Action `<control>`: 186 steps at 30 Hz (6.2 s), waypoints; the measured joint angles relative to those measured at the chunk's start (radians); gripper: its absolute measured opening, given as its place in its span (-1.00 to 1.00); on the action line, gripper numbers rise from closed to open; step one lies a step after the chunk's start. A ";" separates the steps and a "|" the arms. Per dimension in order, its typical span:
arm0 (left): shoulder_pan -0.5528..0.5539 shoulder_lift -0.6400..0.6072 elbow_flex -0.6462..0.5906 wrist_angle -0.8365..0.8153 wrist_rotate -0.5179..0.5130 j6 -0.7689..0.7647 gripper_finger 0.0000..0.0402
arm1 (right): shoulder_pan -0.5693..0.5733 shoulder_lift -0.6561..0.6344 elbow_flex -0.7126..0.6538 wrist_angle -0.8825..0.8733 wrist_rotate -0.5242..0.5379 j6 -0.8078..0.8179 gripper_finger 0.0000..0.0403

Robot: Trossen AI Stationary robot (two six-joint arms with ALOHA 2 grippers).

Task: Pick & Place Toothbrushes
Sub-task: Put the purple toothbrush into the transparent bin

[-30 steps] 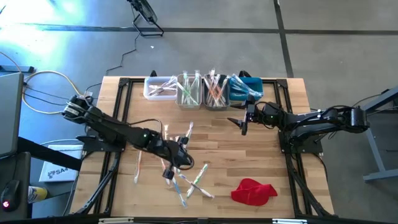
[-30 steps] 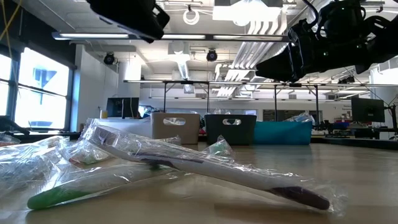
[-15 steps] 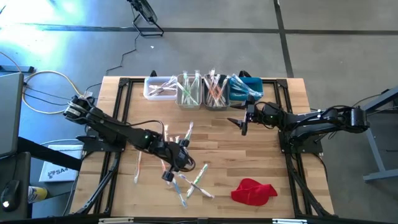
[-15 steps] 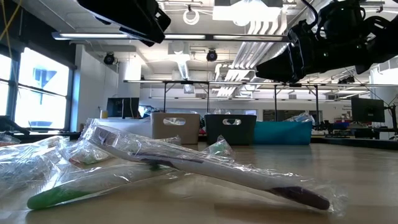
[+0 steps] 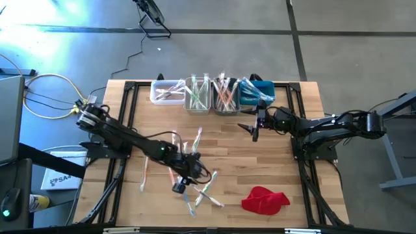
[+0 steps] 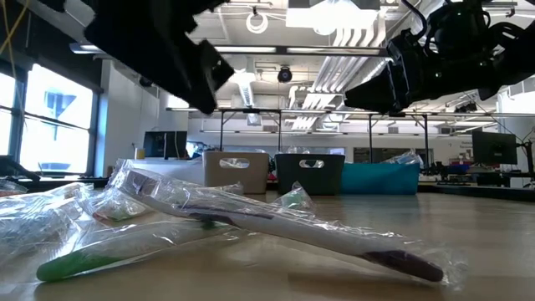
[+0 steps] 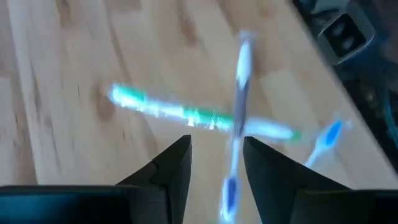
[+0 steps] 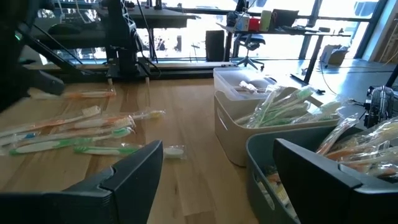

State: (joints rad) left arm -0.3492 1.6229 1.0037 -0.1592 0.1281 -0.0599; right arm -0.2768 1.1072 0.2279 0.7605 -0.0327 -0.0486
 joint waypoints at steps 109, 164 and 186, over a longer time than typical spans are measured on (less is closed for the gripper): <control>0.515 -0.537 -0.003 -0.315 -0.295 0.004 -0.92 | 0.000 0.000 0.000 -0.037 0.005 -0.004 0.48; 1.319 -0.591 -0.460 0.124 -0.060 0.169 -0.92 | 0.000 0.000 0.000 -0.038 0.008 -0.008 0.48; 1.425 -0.315 -0.548 0.431 0.058 0.188 -0.92 | 0.000 0.000 0.000 -0.031 0.008 -0.008 0.48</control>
State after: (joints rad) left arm 1.0755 1.3078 0.4553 0.2720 0.1860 0.1281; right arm -0.2771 1.1072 0.2279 0.7292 -0.0252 -0.0568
